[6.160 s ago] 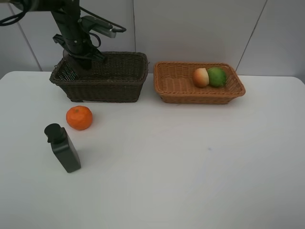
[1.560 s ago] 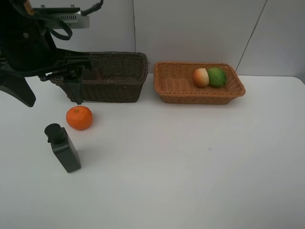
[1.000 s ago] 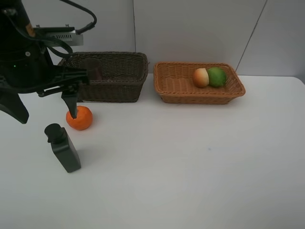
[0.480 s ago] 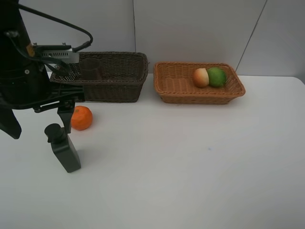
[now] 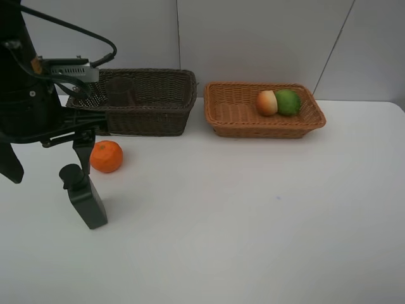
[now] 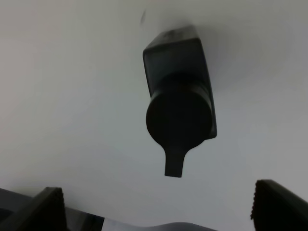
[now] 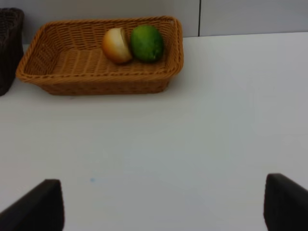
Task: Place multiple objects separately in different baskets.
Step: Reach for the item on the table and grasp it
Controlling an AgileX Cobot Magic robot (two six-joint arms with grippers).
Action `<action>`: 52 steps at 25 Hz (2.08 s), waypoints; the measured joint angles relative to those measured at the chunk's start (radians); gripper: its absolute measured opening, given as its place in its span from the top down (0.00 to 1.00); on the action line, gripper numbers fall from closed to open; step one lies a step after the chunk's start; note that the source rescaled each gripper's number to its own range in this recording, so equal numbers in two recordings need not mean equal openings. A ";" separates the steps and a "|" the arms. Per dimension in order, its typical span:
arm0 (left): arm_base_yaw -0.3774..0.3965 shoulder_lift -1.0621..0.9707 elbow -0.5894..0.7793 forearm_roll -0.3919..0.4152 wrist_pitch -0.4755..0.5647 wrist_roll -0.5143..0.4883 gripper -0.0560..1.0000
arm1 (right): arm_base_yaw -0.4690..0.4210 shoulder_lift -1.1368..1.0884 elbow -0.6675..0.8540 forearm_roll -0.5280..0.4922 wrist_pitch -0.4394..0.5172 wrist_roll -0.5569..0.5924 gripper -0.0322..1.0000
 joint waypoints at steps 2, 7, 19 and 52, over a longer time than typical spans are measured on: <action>0.000 0.006 0.000 0.000 -0.001 0.000 0.00 | 0.000 0.000 0.000 0.000 0.000 0.000 0.09; 0.003 0.049 0.000 -0.002 -0.034 0.000 0.00 | 0.000 0.000 0.000 0.000 0.000 0.000 0.09; 0.024 0.072 0.000 -0.005 -0.073 0.001 0.00 | 0.000 0.000 0.000 0.000 0.000 0.000 0.09; 0.036 0.259 0.005 0.005 -0.174 0.020 0.00 | 0.000 0.000 0.000 0.000 0.000 0.000 0.09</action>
